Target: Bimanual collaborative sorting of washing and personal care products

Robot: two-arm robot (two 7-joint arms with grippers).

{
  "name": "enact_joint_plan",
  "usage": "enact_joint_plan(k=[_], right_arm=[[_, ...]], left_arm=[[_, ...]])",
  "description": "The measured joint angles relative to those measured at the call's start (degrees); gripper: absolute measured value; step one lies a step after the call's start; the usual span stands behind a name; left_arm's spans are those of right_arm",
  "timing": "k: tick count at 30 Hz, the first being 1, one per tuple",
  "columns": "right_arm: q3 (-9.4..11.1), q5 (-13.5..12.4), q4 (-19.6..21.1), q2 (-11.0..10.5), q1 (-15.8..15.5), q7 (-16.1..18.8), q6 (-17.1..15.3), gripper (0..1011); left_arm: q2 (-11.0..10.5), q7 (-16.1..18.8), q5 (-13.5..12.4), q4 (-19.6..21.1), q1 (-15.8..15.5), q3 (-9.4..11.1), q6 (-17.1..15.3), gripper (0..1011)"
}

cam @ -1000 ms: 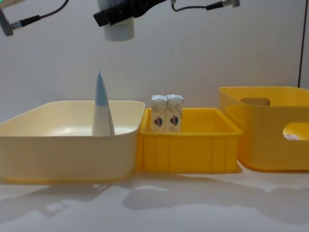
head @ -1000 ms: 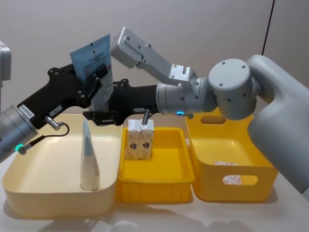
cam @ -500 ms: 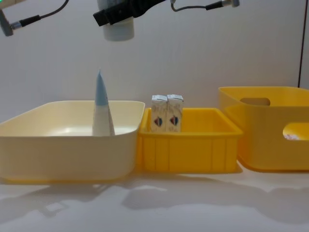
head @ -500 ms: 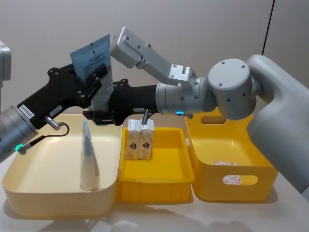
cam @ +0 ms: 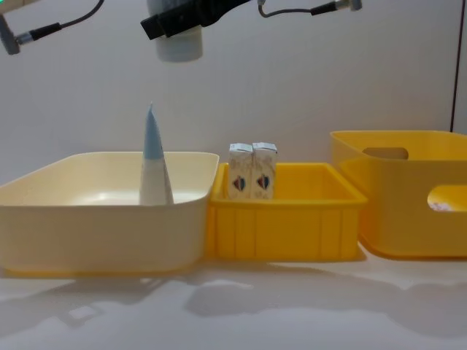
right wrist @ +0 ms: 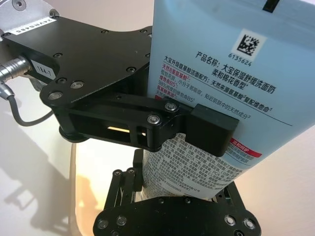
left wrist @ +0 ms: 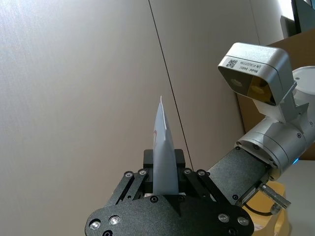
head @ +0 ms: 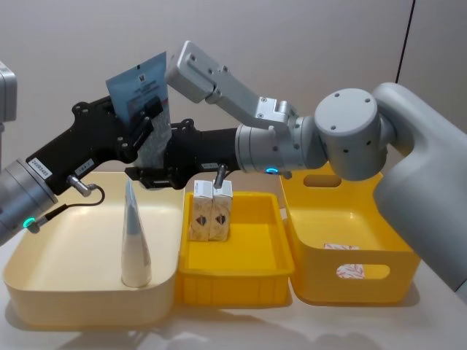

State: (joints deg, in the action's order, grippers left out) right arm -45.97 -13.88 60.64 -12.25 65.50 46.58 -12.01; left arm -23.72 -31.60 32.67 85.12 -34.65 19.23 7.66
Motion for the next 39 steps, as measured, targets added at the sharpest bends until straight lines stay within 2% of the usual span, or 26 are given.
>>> enact_joint_plan(k=[2,6,7,9,12,13,18,19,22,25,29,39], right_arm=[[0.0,0.01,0.0,0.0,0.0,0.0,0.0,612],[-0.02,0.02,0.0,0.0,-0.01,0.04,0.0,612],[-0.02,0.02,0.0,0.0,-0.01,0.04,0.0,612],[-0.02,0.02,0.0,0.0,-0.01,0.04,0.0,612],[-0.02,0.02,0.0,0.0,-0.01,0.04,0.0,613],[-0.02,0.02,0.0,0.0,-0.01,0.04,0.0,612],[-0.02,0.02,0.07,-0.09,-0.01,0.01,0.0,612],[-0.01,0.02,0.18,-0.17,-0.02,-0.06,-0.01,612],[0.09,0.08,0.54,-0.44,-0.12,-0.4,-0.12,612],[0.53,0.19,1.31,-1.16,-0.42,-0.97,-0.45,612],[1.31,0.36,2.45,-2.49,-0.98,-1.99,-1.12,612],[4.17,0.96,5.71,-6.92,-2.54,-5.28,-4.14,612]], left_arm=[[0.0,0.0,0.0,0.0,0.0,0.0,0.0,246],[0.0,-0.01,0.02,0.0,-0.01,0.0,0.02,357],[0.01,0.0,0.02,0.01,0.0,0.0,0.02,357],[0.01,0.0,0.02,0.01,0.0,0.0,0.02,463],[0.0,0.0,0.02,0.0,0.0,0.0,0.02,522],[0.0,-0.01,0.02,0.0,0.0,0.0,0.02,581],[0.0,0.0,0.02,0.0,0.0,0.0,0.02,741],[0.0,0.0,0.02,0.0,0.0,0.0,0.02,741],[0.0,0.0,0.01,-0.01,0.0,0.0,0.02,872],[0.0,0.0,0.01,-0.01,0.0,0.0,0.02,956],[0.0,0.0,0.0,0.0,0.0,0.0,0.01,1003],[0.0,0.0,0.0,-0.01,0.0,0.0,0.0,1003]])
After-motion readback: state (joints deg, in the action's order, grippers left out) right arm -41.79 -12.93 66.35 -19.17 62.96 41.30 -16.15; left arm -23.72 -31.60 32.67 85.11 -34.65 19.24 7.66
